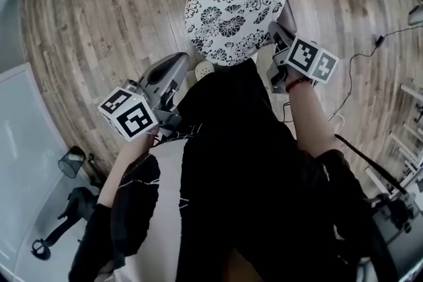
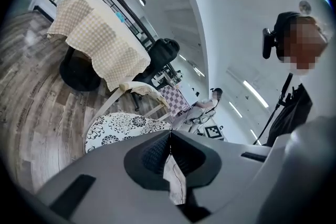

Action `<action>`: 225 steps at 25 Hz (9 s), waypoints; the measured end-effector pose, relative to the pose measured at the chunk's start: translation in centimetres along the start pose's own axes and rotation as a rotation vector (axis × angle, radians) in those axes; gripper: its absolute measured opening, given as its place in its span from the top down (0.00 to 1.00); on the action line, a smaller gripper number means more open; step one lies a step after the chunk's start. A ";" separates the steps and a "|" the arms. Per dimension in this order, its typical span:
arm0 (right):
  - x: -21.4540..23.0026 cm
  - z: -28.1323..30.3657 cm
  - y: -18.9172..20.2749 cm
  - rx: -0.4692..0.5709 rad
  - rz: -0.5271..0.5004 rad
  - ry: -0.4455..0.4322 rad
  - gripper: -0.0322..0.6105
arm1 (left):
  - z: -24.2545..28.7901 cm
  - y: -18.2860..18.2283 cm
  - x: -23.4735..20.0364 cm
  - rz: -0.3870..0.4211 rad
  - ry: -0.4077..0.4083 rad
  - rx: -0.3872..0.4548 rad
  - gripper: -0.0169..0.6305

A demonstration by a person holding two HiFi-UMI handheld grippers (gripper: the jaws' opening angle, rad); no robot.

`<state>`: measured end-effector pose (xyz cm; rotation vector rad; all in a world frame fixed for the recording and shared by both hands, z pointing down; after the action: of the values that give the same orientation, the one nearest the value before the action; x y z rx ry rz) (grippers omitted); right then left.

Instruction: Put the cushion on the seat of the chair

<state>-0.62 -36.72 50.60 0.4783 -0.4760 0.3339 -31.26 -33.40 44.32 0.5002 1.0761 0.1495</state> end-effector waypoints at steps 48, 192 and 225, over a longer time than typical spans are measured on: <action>15.0 3.9 -6.8 -0.311 -0.044 -0.096 0.91 | 18.5 -1.1 4.3 0.005 -0.217 -0.099 0.95; 14.1 -12.2 12.9 -0.024 -0.147 0.280 0.92 | -7.8 23.6 11.5 0.070 -0.452 0.228 0.95; 21.7 -28.0 7.4 -0.013 -0.695 -0.045 0.93 | 5.4 30.9 25.1 -0.019 -0.483 0.432 0.95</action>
<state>24.51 -11.99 42.42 0.6077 -0.3294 -0.3493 -10.79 0.95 40.46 0.8634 0.6336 -0.2200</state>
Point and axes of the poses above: the fingertips, and each gripper's own axes: z forward along the fingers, x to its right, y out of its underside, the point moved 6 cm from there along -z, backward along the fingers, and after that the axes turned 9 degrees about -x, right-handed, at the moved point
